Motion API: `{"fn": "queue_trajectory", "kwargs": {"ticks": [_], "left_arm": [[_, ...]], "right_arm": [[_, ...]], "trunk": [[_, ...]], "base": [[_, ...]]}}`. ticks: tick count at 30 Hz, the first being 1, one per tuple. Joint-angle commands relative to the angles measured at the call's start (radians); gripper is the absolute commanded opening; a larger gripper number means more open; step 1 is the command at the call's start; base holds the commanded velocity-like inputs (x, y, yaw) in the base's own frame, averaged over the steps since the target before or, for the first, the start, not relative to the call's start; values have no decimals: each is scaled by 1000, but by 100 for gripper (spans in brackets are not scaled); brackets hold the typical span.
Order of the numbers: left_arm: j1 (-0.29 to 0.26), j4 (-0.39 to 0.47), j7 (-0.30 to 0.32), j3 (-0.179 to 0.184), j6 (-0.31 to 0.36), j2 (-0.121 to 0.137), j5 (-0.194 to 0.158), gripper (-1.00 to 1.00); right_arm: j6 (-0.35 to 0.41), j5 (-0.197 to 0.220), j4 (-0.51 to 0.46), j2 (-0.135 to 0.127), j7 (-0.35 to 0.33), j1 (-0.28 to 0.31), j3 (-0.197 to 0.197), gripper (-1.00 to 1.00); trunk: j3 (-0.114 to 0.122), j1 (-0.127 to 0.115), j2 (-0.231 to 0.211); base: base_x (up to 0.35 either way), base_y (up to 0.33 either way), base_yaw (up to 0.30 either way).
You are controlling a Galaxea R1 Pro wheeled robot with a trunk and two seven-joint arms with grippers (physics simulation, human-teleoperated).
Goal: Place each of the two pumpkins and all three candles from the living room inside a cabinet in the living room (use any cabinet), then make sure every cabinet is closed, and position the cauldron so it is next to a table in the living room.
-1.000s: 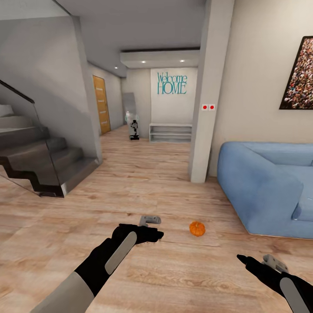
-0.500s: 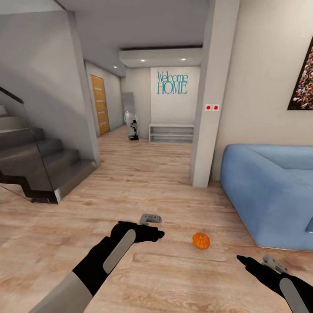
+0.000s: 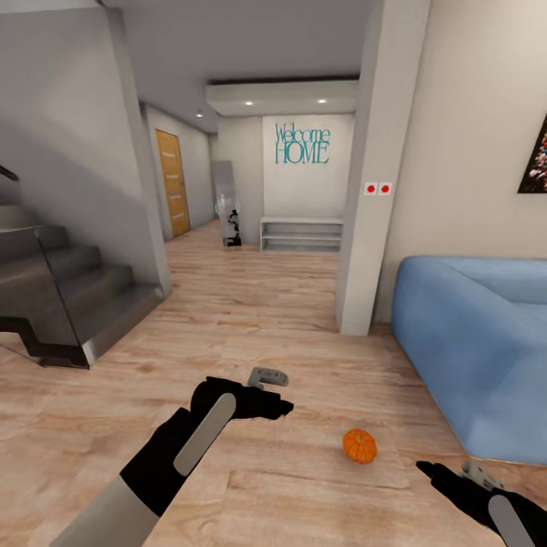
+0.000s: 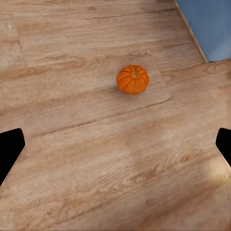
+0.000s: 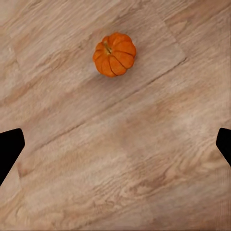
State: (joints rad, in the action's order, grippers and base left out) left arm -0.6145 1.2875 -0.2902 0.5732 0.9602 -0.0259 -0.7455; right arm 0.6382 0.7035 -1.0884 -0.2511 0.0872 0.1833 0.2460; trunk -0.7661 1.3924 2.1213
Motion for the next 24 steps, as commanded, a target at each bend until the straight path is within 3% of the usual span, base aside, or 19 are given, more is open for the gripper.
{"fn": "queue_trajectory", "kwargs": {"ticks": [1,10,16,21,24], "left_arm": [[-1,2,-10,1,5,0,-10,100],[-1,6,-10,0,14,1,-11,100],[-1,9,-10,0,20,1,-29,100],[-1,15,-9,0,26,1,-53,100],[-1,40,-9,0,28,1,-59,100]], "right_arm": [[4,11,7,0,9,2,-1,100],[4,13,189,-2,-1,71,-38,100],[3,14,253,-4,-63,90,-40,100],[-12,20,393,-18,-117,183,-37,100],[-16,25,473,-28,-198,217,-34,100]], "trunk": [[-1,0,0],[-1,0,0],[-1,0,0],[-1,0,0],[-1,0,0]], "base": [[327,0,0],[326,0,0],[319,0,0],[275,0,0],[132,0,0]]}}
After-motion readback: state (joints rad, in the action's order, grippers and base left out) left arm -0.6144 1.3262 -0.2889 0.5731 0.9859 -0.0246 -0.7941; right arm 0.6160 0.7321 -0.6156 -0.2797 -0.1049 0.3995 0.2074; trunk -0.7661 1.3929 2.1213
